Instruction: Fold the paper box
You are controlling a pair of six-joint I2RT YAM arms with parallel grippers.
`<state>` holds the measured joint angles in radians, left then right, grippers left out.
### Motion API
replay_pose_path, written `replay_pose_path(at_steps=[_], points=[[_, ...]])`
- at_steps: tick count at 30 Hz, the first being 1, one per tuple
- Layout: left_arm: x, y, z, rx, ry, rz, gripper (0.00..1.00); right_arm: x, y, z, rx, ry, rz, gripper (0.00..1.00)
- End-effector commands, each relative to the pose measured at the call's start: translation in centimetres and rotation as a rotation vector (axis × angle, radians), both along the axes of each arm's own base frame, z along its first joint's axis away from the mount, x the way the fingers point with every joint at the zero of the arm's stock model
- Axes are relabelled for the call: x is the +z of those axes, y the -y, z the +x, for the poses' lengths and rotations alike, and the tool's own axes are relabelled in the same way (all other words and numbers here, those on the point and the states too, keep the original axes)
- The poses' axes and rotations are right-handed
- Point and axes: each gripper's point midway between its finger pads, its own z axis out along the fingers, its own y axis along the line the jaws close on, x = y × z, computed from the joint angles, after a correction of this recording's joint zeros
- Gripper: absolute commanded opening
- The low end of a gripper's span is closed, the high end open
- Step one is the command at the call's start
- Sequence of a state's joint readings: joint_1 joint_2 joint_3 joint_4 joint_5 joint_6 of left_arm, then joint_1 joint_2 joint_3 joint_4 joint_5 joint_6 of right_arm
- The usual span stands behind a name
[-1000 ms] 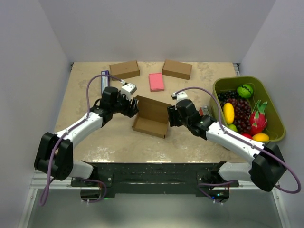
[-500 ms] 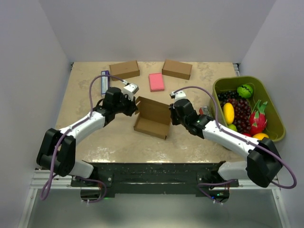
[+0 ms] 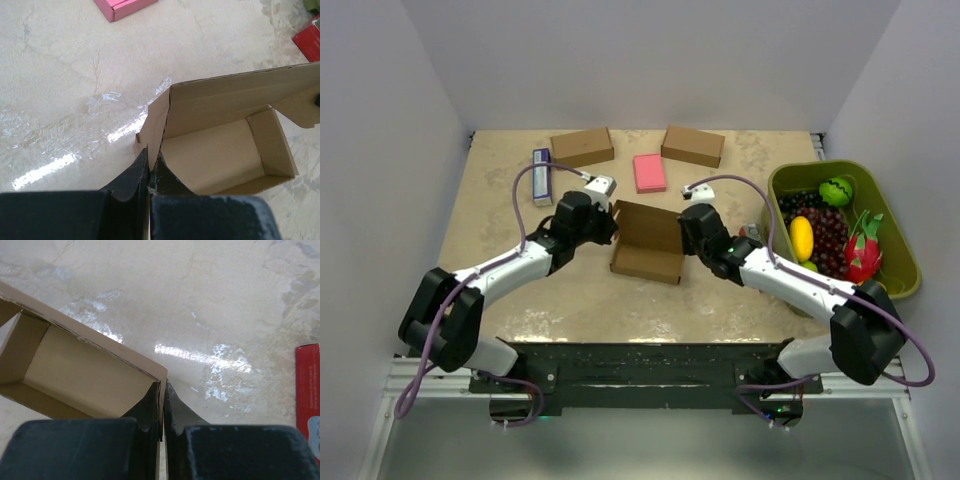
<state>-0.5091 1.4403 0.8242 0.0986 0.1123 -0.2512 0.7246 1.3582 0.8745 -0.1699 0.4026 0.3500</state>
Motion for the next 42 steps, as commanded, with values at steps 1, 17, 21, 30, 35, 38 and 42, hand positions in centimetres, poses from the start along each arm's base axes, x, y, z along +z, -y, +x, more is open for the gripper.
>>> replay_pose_path(at_steps=[1,17,21,30,35,38,42], points=[[3.8,3.5,1.0,0.040,0.121,-0.141,0.00,4.8,-0.9,3.1,-0.091,0.145,0.080,0.00],[0.7,7.3,-1.6,0.082,0.162,-0.235,0.00,2.0,-0.9,3.1,-0.211,0.188,0.227,0.00],[0.1,7.5,-2.3,0.090,0.159,-0.220,0.00,0.5,0.1,2.4,-0.233,0.169,0.196,0.00],[-2.5,7.0,-4.5,0.102,0.122,-0.192,0.00,-1.3,1.2,0.3,-0.245,0.136,0.200,0.02],[-2.9,6.6,-5.4,0.123,0.151,-0.149,0.00,0.5,1.8,-0.7,-0.239,0.153,0.218,0.23],[-2.9,6.0,-5.6,0.141,0.173,-0.122,0.00,2.1,2.4,-1.5,-0.232,0.168,0.238,0.40],[-3.0,5.6,-6.2,0.152,0.201,-0.091,0.00,3.5,3.6,-3.1,-0.216,0.162,0.246,0.54]])
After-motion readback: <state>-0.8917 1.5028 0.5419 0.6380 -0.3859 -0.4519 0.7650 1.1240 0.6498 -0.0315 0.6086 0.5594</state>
